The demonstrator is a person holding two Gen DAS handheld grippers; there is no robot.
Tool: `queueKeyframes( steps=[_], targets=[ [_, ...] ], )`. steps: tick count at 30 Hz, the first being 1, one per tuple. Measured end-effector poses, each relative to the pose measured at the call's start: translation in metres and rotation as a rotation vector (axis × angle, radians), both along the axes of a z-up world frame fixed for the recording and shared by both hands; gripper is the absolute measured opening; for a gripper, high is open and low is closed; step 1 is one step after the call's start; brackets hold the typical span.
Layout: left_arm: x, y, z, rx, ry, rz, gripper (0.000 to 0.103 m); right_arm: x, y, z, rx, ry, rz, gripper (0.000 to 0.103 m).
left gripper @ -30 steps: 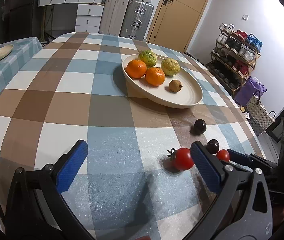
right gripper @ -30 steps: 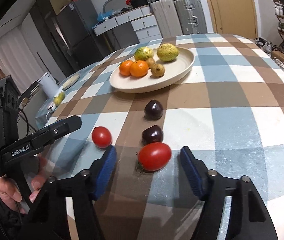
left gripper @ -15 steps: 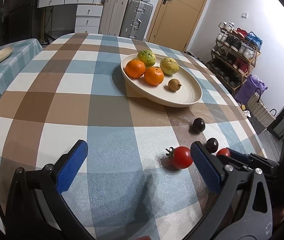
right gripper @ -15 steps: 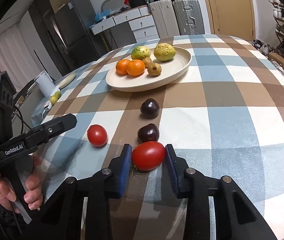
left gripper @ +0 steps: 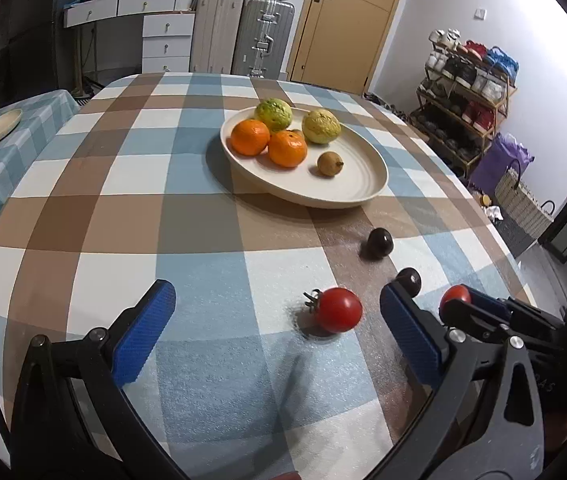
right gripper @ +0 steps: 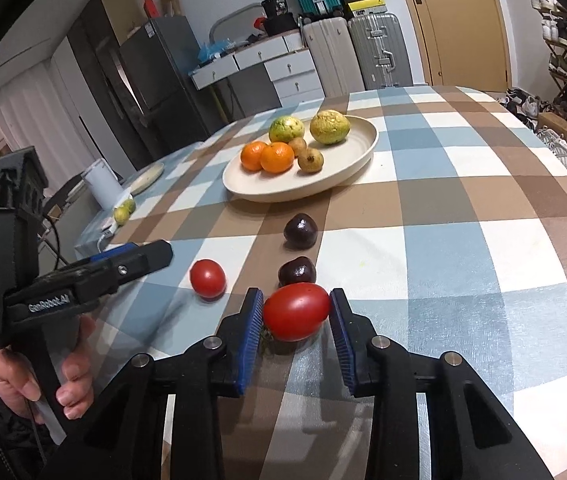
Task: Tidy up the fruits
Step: 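Close the right tool around the large red tomato and lift it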
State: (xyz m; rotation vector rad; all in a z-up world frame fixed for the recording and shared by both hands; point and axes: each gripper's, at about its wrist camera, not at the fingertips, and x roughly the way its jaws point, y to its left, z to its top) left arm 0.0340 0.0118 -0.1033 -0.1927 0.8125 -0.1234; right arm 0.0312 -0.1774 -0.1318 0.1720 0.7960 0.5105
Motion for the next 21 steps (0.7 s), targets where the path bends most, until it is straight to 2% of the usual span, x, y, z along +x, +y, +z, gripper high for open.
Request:
queueKeyframes(
  steps=[7,15,20,21],
  targets=[
    [0.007,-0.012,-0.002,0.03,0.036,-0.029,0.102,-0.008,-0.01,0.0,0.03,-0.016,-0.001,0.035],
    [0.019,-0.021,-0.008,0.025,0.064,-0.064,0.102,-0.015,-0.029,0.003,0.066,-0.048,-0.019,0.035],
    [0.026,-0.026,-0.014,0.013,0.084,-0.08,0.092,-0.018,-0.037,0.002,0.092,-0.056,-0.016,0.035],
    [0.027,-0.027,-0.015,0.013,0.09,-0.089,0.086,-0.019,-0.038,0.002,0.102,-0.06,-0.011,0.035]
  ],
)
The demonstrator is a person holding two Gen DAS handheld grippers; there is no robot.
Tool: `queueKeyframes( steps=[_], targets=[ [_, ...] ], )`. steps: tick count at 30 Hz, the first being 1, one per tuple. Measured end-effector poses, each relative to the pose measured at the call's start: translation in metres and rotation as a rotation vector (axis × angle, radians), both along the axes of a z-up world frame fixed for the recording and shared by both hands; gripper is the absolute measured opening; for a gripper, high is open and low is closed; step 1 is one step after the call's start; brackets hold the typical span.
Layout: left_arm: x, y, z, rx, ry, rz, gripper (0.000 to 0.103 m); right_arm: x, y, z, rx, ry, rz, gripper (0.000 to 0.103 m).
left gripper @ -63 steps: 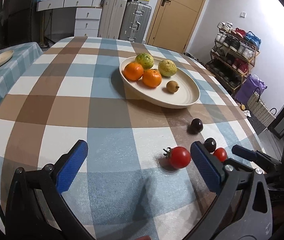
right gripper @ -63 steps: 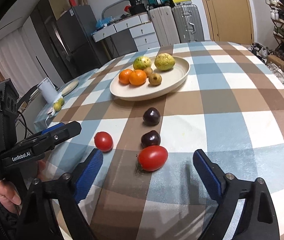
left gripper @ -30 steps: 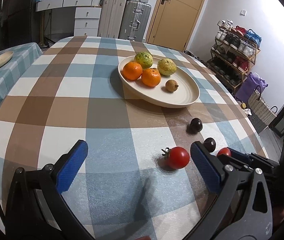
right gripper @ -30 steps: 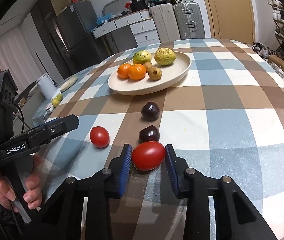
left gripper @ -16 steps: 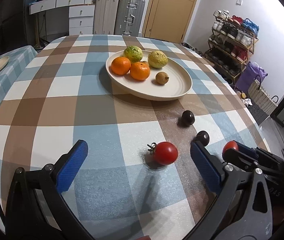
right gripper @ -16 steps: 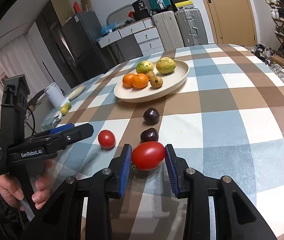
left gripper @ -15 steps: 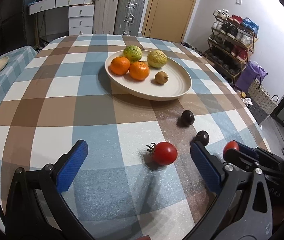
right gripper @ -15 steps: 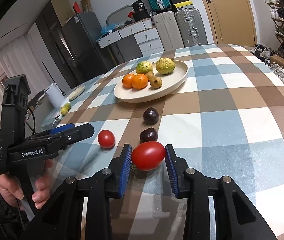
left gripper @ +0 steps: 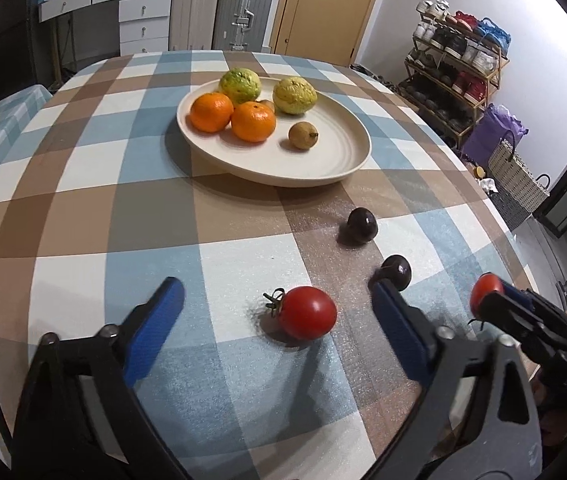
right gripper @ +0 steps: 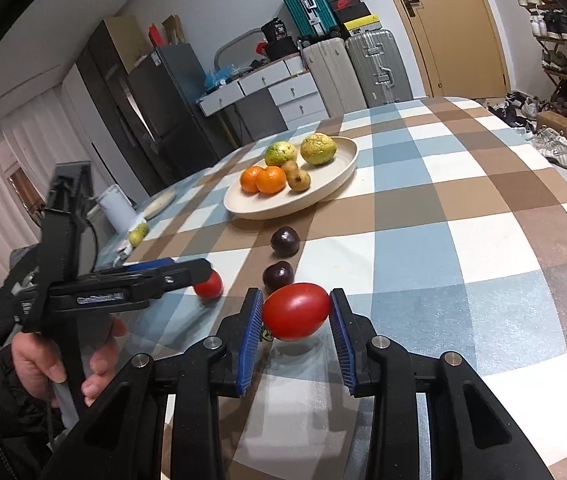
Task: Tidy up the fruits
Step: 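Close the right tool around the large red tomato and lift it, then grasp the small red tomato with the left tool while the right tool holds its tomato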
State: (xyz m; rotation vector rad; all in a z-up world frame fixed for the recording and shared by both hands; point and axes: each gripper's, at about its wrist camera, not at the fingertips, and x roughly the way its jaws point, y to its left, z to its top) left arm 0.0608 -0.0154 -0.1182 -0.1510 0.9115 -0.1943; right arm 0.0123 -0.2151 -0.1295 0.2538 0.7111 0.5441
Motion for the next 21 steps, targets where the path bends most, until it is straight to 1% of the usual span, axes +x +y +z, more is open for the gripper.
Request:
queueKeyframes(
  steps=[1,3,5,6,7,9,15,21],
  targets=[
    [0.0012,-0.0011,-0.001,-0.003,0.006,-0.009,0.081,-0.0015,-0.0008,0.0011,0.004,-0.009,0.002,0.035],
    [0.0025,-0.0032,-0.0034,-0.017,0.019,-0.026,0.077,-0.0031,-0.0011,0.0024,0.007,-0.02,0.004,0.035],
    [0.0024,-0.0051,-0.0047,-0.023,0.023,-0.038,0.065,-0.0032,-0.0013,0.0025,0.013,-0.022,0.006,0.035],
    [0.0025,-0.0065,-0.0052,-0.021,0.026,-0.047,0.054,-0.003,-0.0012,0.0024,0.013,-0.021,0.007,0.035],
    [0.0027,-0.0073,-0.0061,-0.02,0.028,-0.055,0.046,-0.0024,-0.0008,0.0023,0.014,-0.021,0.009,0.035],
    [0.0013,-0.0075,-0.0056,-0.021,0.017,-0.059,0.036,-0.0033,-0.0009,0.0023,0.016,-0.024,0.012,0.035],
    [-0.0022,-0.0068,-0.0039,-0.033,0.002,-0.084,0.032,-0.0035,-0.0001,0.0037,0.021,-0.028,0.011,0.035],
    [-0.003,-0.0025,-0.0023,-0.053,-0.001,-0.082,0.031,-0.003,0.0031,0.0051,0.011,-0.029,0.019,0.035]
  ],
)
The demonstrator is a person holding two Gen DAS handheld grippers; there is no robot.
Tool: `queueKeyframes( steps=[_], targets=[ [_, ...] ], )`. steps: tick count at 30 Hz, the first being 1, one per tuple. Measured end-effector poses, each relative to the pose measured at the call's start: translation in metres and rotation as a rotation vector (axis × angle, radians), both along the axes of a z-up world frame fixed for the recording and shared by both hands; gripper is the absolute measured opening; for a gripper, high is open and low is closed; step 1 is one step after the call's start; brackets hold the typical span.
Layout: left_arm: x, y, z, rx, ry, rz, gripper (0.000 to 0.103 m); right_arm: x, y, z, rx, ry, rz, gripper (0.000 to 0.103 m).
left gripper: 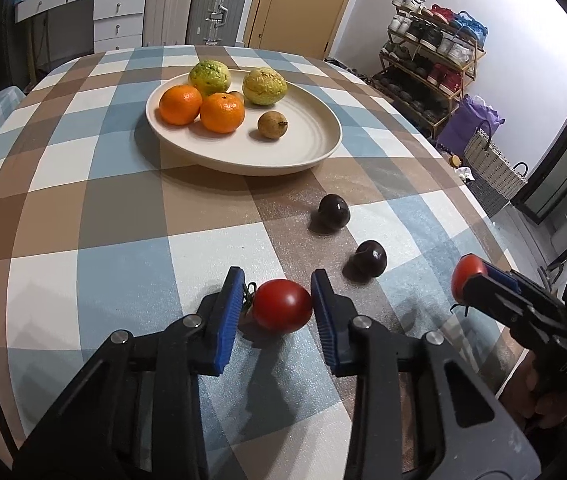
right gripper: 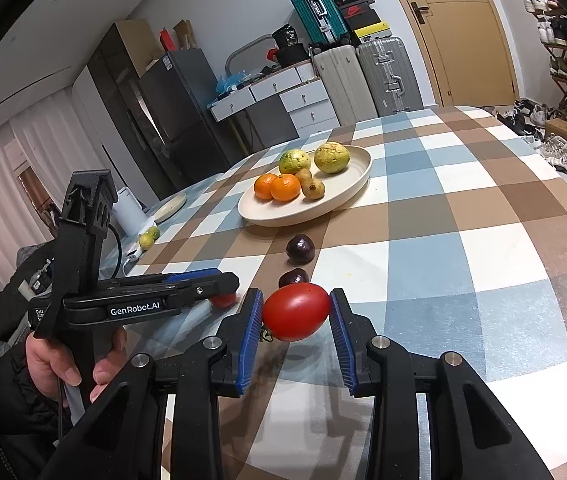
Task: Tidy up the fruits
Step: 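Grasp the small red tomato with the left tool while the right tool holds its tomato, then lower both tomatoes onto the white plate and open both tools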
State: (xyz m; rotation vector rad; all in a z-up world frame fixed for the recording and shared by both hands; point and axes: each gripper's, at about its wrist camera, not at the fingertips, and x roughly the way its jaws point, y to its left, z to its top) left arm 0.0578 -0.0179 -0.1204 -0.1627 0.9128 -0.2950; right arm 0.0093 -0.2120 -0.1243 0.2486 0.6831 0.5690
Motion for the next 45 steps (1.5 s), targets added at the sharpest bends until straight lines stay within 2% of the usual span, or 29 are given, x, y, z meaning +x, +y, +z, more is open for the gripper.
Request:
queueKeyframes(
  steps=[9,13,23,27,30,35,40,45],
  targets=[
    [0.0,0.008,0.01,-0.028,-0.022,-0.002,0.031,0.008,0.005,-0.001,-0.009,0.026,-0.012,0.035],
    [0.007,0.01,0.024,-0.032,-0.046,-0.019,0.031,0.017,0.005,0.002,-0.01,0.032,-0.018,0.035],
    [0.059,0.017,0.064,-0.066,-0.086,-0.027,0.031,0.062,0.008,0.023,-0.02,0.022,-0.015,0.035],
    [0.084,0.014,0.078,-0.048,-0.098,-0.034,0.031,0.085,0.011,0.027,-0.015,0.035,-0.011,0.035],
    [0.108,0.016,0.086,-0.083,-0.082,-0.023,0.03,0.101,0.015,0.031,-0.016,0.038,0.006,0.035],
    [0.143,0.008,0.087,-0.076,-0.073,-0.024,0.03,0.131,0.023,0.038,-0.026,0.036,0.019,0.035],
    [0.173,0.003,0.074,-0.104,-0.038,-0.005,0.03,0.166,0.024,0.039,-0.005,0.058,-0.012,0.035],
    [0.2,-0.002,0.062,-0.132,-0.006,-0.012,0.03,0.193,0.035,0.032,-0.068,0.073,0.0,0.035]
  ],
)
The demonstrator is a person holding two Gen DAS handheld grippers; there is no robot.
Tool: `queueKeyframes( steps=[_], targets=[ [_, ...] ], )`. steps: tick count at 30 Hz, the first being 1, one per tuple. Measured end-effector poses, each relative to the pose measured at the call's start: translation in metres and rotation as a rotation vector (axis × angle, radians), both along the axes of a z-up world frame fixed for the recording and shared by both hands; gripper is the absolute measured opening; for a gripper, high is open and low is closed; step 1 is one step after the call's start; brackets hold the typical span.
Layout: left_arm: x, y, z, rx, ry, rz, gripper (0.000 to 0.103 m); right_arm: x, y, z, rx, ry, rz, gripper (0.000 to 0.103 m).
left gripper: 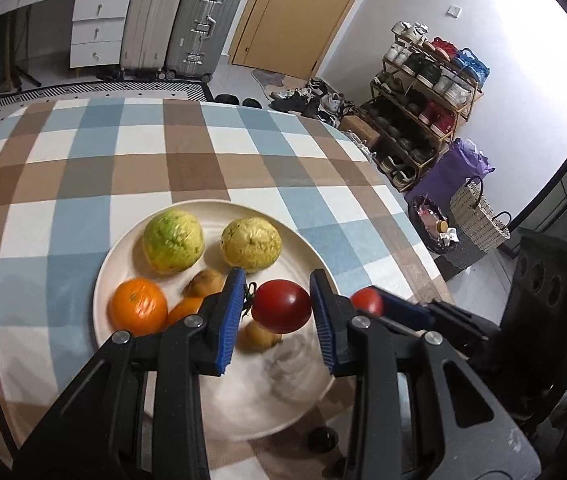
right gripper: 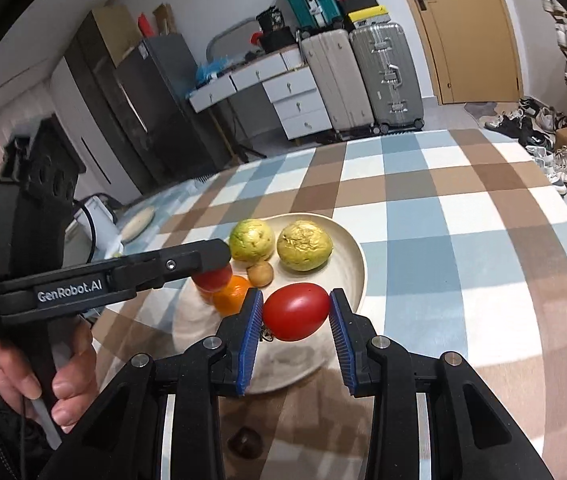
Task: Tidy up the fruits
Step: 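Lower both tomatoes onto the white plate and open both tools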
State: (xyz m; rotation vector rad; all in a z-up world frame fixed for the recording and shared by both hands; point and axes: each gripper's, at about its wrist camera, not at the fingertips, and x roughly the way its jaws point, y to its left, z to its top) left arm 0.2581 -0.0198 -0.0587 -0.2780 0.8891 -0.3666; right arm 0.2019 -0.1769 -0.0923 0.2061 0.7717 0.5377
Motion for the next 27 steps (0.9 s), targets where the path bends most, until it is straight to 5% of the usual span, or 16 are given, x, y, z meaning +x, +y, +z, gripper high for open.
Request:
queueKeyframes(
  steps=[24,26,27],
  targets=[
    [0.039,-0.002,-0.044,-0.05,0.075,0.021,0.031,0.05,0.022,-0.037,0.01,0.128,0.055,0.035],
    [0.04,0.0,-0.044,-0.054,0.078,0.023,0.031,0.051,0.025,-0.036,0.007,0.126,0.062,0.039],
    [0.039,0.0,-0.042,-0.058,0.074,0.023,0.031,0.051,0.025,-0.036,0.007,0.124,0.058,0.052]
  ],
)
